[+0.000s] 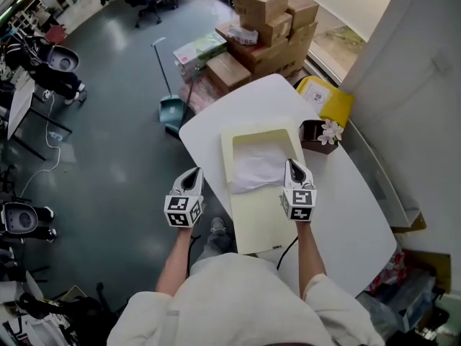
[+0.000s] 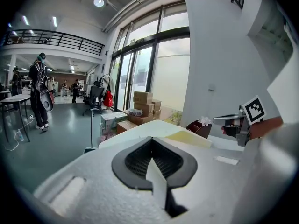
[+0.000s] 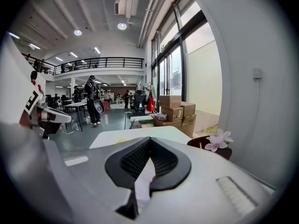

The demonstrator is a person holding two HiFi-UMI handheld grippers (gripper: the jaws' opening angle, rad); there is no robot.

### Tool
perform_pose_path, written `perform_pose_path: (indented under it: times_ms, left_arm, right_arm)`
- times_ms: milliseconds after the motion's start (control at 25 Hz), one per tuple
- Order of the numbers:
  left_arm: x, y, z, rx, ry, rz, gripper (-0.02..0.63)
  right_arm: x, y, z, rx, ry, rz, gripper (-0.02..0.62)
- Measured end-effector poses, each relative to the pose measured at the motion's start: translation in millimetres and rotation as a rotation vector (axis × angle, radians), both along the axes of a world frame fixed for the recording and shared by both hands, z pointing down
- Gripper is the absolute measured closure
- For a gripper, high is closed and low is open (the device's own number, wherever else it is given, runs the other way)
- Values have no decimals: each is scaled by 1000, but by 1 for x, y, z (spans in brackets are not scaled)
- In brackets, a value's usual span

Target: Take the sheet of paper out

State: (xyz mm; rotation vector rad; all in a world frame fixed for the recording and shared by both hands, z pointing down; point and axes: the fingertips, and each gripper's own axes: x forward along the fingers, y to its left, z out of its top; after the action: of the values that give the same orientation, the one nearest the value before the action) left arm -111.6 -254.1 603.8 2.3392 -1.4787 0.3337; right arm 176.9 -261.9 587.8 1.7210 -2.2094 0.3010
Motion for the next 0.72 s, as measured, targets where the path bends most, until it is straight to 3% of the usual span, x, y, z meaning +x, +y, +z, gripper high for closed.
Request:
perform_pose_path:
  times_ms: [360,720]
  left_arm:
    - [-5,-13,33,-43,43,64,604]
    - [-2,-12,59,-94,60,110,604]
  right_arm:
    - [-18,8,36,-94,96,11,594]
    - [-28,26,83,-219,124,-6,595]
